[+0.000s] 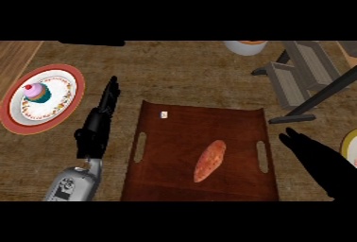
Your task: Pick the sweet potato from the tray and place it in the tiered basket
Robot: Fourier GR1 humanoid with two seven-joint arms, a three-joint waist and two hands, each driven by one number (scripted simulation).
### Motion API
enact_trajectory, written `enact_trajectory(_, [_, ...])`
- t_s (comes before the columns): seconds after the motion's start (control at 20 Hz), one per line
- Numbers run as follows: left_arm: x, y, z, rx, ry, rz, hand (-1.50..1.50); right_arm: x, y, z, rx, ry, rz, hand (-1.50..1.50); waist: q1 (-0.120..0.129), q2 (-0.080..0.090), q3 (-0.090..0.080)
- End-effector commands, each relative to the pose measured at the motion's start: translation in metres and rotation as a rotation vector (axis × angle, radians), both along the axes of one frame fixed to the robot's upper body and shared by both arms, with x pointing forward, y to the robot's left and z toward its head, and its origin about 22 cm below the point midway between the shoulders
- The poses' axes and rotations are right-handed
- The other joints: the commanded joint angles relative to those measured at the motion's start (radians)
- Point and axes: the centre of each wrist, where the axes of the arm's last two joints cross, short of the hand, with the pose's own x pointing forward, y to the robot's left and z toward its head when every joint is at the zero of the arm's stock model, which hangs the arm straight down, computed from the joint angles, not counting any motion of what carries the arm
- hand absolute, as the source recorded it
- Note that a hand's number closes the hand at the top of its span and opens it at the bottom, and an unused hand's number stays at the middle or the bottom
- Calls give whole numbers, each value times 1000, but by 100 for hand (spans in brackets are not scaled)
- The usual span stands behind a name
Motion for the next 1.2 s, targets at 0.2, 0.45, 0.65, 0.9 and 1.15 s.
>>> enact_trajectory(0.2, [5, -3, 9, -1, -6, 11, 0, 4, 36, 2, -141, 103, -23, -150, -11, -7, 0])
enact_trajectory(0.45, [-3, 10, -7, 13, 6, 34, 0, 21, 60, -14, -157, 158, -43, -150, -18, -8, 1])
enact_trajectory(0.65, [1, 2, -2, -3, 15, 40, 0, 20, 71, -14, -204, 140, -29, -150, -50, -16, 2])
enact_trajectory(0.9, [-9, 10, -8, -6, 5, 32, 0, 42, 94, -30, -266, 137, -47, -150, -43, -13, 4])
enact_trajectory(1.15, [-8, 11, -3, 0, 14, 58, 0, 46, 104, -30, -322, 143, 2, -150, -56, -17, 5])
